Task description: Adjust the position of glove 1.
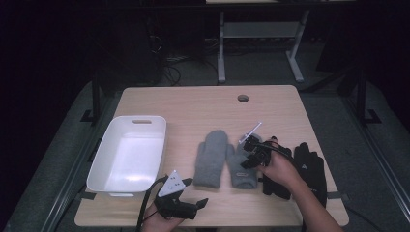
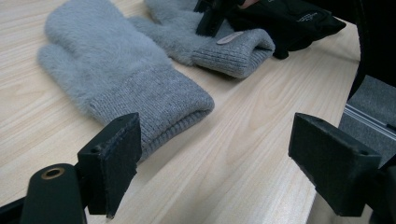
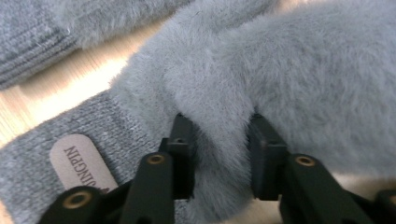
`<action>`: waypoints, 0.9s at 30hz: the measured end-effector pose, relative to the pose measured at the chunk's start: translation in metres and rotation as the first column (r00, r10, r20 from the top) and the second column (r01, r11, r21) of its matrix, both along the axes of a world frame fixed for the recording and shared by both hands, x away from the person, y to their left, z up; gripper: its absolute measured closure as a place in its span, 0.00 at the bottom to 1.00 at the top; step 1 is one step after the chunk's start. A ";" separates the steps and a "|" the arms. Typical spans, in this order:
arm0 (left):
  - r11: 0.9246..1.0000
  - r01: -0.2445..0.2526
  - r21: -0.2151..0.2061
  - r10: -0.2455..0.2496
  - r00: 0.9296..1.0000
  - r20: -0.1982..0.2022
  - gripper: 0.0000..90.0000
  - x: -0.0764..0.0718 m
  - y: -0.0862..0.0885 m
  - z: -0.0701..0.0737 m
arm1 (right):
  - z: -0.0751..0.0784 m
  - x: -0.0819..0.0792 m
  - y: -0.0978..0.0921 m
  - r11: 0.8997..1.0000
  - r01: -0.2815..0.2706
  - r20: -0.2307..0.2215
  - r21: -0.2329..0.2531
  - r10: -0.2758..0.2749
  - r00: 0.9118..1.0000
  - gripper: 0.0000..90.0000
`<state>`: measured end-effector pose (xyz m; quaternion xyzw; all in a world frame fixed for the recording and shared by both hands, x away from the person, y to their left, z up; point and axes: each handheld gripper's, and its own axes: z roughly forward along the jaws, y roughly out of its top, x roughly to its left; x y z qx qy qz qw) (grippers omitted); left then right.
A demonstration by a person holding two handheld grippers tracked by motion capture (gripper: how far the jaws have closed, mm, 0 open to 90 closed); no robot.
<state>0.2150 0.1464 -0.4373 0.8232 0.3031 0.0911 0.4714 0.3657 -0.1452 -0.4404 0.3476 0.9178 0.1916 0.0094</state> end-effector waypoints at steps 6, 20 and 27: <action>1.000 -0.007 -0.005 0.007 1.000 0.007 0.19 0.000 0.002 0.001 | 0.004 -0.005 -0.003 0.999 0.043 0.023 0.021 -0.043 0.999 0.85; 0.999 -0.033 -0.033 0.035 0.999 0.039 0.19 -0.003 0.004 0.005 | 0.060 -0.027 -0.008 0.989 0.076 0.082 0.124 -0.087 0.993 0.93; 0.998 -0.048 -0.040 0.050 0.997 0.052 0.19 -0.004 0.006 0.007 | 0.086 -0.029 0.020 0.986 0.021 0.110 0.165 -0.040 0.993 0.93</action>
